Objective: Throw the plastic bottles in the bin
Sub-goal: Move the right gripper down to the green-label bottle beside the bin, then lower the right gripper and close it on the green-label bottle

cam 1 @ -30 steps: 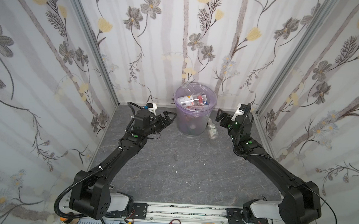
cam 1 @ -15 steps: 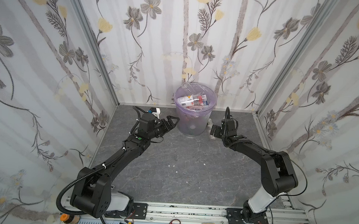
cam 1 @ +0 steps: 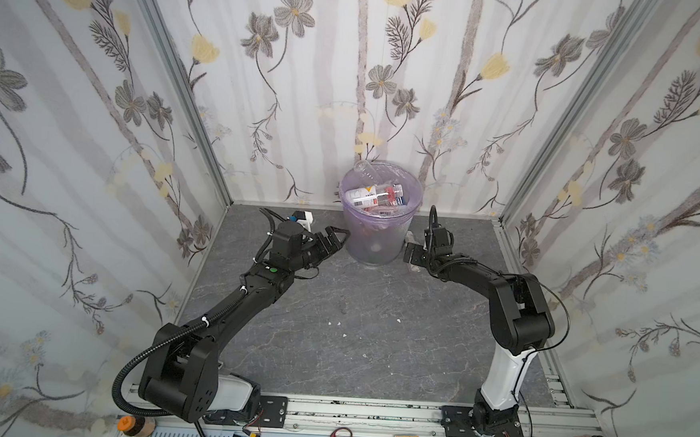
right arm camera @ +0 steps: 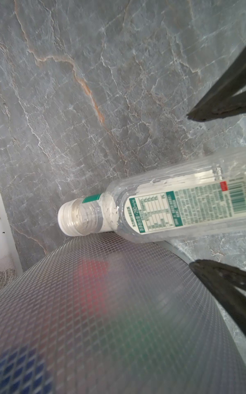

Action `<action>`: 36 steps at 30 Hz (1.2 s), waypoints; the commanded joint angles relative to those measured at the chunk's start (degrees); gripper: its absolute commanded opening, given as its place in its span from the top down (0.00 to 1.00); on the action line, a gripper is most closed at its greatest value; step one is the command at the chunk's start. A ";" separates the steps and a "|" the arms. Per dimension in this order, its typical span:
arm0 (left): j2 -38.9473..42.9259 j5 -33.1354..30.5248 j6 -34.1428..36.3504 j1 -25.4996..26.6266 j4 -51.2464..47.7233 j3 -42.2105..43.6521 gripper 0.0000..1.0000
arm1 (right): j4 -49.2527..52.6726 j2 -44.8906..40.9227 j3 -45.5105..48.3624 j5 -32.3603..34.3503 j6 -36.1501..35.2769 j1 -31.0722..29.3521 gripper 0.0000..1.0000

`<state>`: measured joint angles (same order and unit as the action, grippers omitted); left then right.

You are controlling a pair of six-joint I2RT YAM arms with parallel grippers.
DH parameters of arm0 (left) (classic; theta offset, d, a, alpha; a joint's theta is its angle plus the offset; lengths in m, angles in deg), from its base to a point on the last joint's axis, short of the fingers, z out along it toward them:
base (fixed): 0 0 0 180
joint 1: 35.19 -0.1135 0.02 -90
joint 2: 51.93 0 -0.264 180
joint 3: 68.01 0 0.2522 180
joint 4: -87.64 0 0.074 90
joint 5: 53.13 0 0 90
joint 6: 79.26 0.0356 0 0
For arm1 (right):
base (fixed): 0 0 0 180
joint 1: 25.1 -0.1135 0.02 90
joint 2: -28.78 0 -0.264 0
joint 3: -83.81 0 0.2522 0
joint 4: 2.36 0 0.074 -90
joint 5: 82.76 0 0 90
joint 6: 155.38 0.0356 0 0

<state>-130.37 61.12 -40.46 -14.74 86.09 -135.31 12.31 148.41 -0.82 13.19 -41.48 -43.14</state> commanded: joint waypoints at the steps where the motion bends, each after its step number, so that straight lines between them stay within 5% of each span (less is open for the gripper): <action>1: -0.19 0.55 0.23 -0.23 1.94 -0.14 0.00 | 0.32 1.16 -1.09 -0.47 -0.17 0.00 0.05; 13: -0.66 1.11 0.22 -0.63 2.07 -0.43 0.00 | 0.53 3.50 -1.40 -0.85 0.53 -0.08 0.20; 25: -1.08 2.02 -0.20 -0.82 1.96 -0.88 0.00 | -2.99 2.34 1.85 -3.06 1.52 -0.06 0.48; 36: -0.20 1.42 -1.97 -0.82 2.12 -0.43 0.00 | -5.62 -3.34 8.43 -3.53 1.51 0.39 0.55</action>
<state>-131.22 62.59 -41.77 -15.48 86.17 -135.90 8.99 146.42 6.68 10.15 -40.36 -42.92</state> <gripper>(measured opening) 0.997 0.562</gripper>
